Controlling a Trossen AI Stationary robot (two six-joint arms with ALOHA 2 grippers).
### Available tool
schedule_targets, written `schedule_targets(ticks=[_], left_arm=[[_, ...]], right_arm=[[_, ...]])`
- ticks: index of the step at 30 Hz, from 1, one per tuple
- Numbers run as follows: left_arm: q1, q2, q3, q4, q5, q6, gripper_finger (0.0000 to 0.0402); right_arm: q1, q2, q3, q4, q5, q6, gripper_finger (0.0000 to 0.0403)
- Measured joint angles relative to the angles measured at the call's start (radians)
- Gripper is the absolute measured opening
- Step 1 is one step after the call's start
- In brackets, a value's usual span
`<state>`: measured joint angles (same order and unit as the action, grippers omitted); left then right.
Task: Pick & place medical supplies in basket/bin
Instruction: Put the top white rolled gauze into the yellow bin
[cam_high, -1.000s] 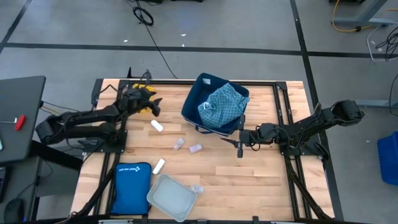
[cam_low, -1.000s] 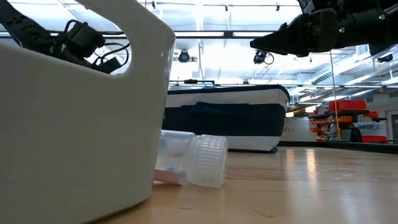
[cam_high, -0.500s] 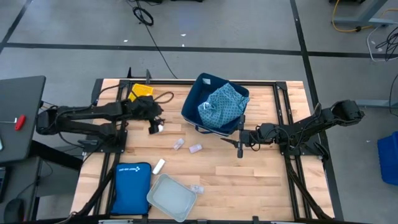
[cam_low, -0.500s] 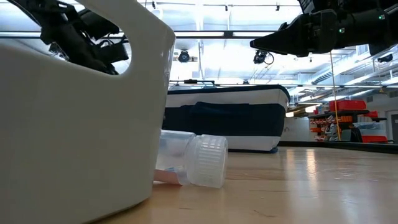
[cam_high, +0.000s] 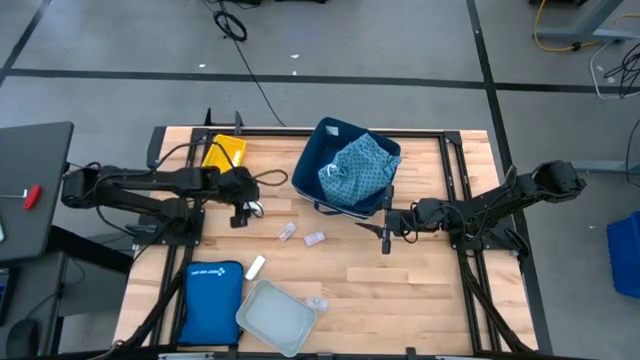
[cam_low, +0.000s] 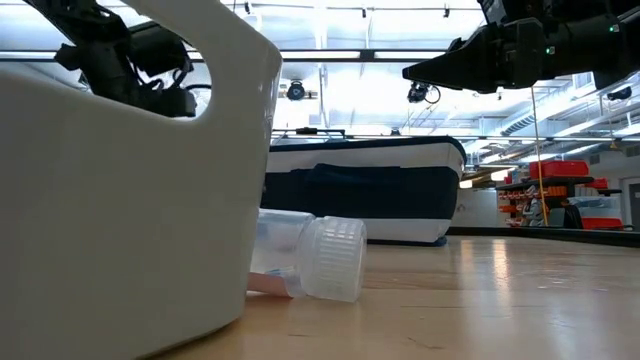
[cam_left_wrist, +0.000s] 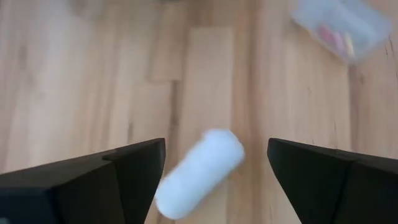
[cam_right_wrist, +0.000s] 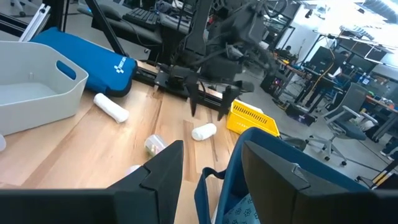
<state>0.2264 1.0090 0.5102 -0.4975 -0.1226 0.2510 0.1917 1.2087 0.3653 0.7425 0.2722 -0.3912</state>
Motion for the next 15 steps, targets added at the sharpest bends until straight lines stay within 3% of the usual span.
schedule_targets(ticks=[15], left_arm=[[0.004, 0.187, 0.0, 0.007, -0.063, 0.145, 0.0288]], right_arm=[[0.0, 0.0, 0.0, 0.001, 0.005, -0.002, 0.0172]])
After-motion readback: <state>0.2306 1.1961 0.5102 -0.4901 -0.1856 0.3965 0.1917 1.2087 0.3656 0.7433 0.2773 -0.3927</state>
